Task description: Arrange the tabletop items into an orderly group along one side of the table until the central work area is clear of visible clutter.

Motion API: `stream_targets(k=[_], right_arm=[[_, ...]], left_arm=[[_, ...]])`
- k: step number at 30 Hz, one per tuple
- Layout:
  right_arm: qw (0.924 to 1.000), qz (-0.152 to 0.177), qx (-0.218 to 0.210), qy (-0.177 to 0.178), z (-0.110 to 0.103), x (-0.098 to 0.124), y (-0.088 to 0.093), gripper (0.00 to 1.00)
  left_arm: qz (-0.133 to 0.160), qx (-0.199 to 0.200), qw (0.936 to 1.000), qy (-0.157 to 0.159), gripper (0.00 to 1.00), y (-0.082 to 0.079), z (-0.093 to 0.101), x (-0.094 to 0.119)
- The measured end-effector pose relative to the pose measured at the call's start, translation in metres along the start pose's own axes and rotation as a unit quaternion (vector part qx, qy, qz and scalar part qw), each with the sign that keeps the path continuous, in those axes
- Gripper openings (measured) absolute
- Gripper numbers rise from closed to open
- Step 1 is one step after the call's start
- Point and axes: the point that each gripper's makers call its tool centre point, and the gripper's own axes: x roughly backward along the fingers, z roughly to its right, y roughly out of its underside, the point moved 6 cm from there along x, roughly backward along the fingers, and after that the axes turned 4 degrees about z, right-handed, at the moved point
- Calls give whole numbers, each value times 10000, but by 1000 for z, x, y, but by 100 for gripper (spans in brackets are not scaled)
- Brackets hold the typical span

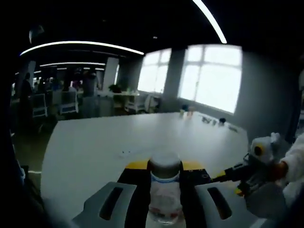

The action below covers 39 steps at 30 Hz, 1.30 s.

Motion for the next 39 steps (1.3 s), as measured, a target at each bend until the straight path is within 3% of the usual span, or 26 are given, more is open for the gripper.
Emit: stream_targets(k=[5, 6, 18, 23, 27, 39], right_arm=[[9987, 45, -142, 482, 19, 41, 2, 37], [9959, 106, -211, 869, 28, 76, 3, 36], [9765, 88, -749, 2017, 24, 153, 29, 34], [9690, 95, -879, 2306, 17, 167, 33, 33], [9673, 91, -884, 2377, 13, 171, 30, 33], [9607, 69, -1030, 2576, 13, 170, 30, 34]], left_arm=[[-29, -351, 9989, 320, 17, 2, -10, -4], [26, -530, 9965, 642, 17, 4, -13, -9], [-298, -943, 9857, 1365, 18, 22, -31, -41], [-353, -863, 9853, 1434, 18, 34, -51, -54], [-361, -844, 9852, 1445, 18, 40, -61, -60], [-477, -916, 9796, 1724, 18, 58, -76, -64]])
